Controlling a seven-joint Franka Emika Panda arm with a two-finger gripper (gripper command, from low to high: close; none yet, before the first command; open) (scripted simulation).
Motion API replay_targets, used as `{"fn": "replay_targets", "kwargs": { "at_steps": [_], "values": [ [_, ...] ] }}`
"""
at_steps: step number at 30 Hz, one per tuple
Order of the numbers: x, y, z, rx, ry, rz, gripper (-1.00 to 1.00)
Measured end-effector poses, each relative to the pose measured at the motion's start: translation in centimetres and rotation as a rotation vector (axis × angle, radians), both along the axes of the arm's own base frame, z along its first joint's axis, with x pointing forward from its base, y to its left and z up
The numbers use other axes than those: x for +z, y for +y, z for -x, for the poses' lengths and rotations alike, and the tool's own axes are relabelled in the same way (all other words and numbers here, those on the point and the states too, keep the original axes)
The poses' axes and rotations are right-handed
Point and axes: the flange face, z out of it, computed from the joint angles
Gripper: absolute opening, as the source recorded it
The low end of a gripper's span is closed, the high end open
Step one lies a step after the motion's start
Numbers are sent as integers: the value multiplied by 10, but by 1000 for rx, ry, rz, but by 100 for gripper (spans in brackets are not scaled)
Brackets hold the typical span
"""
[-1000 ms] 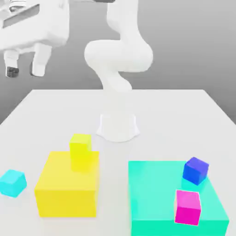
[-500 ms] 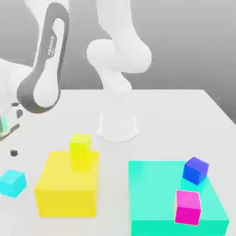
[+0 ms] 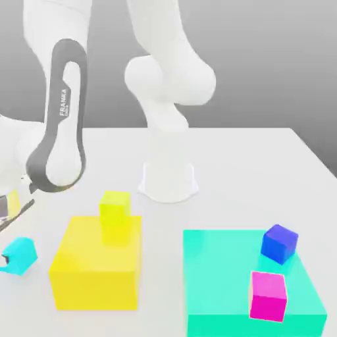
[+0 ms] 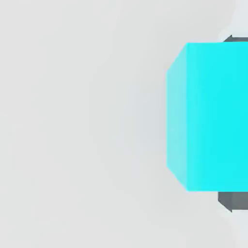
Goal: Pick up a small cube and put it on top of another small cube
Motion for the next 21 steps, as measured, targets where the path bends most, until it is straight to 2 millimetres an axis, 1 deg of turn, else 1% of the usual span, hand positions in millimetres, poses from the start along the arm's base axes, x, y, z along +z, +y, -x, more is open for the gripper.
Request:
{"fn": "replay_targets", "kwargs": {
  "at_steps": [1,3,4,5,6,8,10,11,12,14,17,19,20,21],
  "values": [
    [14,4,-13,27,-23,3,-100],
    [40,32,-48,123,-67,0,-100],
    [52,52,-67,182,-86,-5,-100],
    [61,77,-83,248,-97,-12,-100],
    [69,107,-99,322,-102,-20,-100],
    [84,181,-124,493,-106,-37,-100],
    [100,258,-136,665,-104,-51,-100],
    [107,295,-137,748,-101,-55,-100],
    [114,324,-135,816,-97,-58,-100],
    [127,376,-126,939,-86,-58,-100],
    [144,451,-101,1124,-66,-48,-100],
    [154,502,-75,1258,-48,-35,-100],
    [151,518,-60,1306,-22,-19,-100],
    [142,526,-54,1328,-9,-8,-100]
  ]
}}
